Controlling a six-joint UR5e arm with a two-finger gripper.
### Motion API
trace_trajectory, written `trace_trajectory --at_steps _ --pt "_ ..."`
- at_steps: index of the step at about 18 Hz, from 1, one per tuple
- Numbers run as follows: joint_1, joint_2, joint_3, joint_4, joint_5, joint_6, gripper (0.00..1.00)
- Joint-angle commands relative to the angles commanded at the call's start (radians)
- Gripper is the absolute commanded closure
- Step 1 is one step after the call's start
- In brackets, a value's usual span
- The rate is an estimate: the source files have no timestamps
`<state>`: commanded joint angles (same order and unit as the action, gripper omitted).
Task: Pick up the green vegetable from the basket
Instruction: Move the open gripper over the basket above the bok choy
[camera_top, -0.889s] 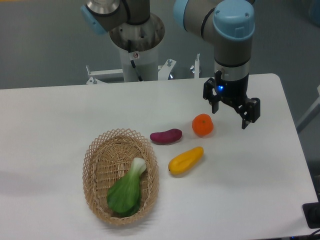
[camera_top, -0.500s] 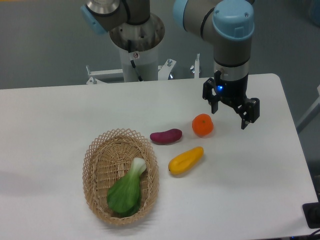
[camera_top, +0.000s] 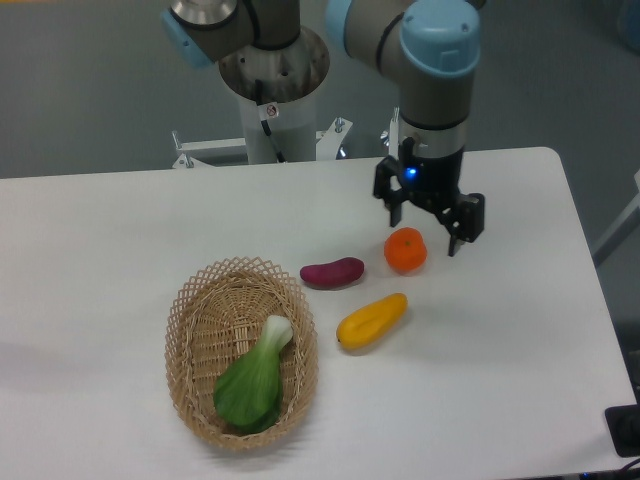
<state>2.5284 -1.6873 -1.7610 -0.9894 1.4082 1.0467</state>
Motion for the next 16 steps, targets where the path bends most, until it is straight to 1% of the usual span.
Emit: trace_trajectory --at_steps 1,4,6,8,10,14,16 --pt "-0.026 -0.006 0.003 0.002 0.000 -0.055 0.00" --pt "-0.107 -0.051 0.014 0.023 0.001 -0.189 0.00" --pt "-0.164 -0.081 0.012 0.044 0.001 -0.230 0.00" --pt "-0.197 -0.120 0.003 0.074 0.003 -0.279 0.00" --pt "-0.246 -0.161 0.000 0.087 0.008 -0.306 0.00" --pt "-0.272 -0.189 -0.017 0.089 0.008 -0.312 0.00" --pt "-0.286 -0.215 -0.015 0.110 0.008 -0.333 0.00"
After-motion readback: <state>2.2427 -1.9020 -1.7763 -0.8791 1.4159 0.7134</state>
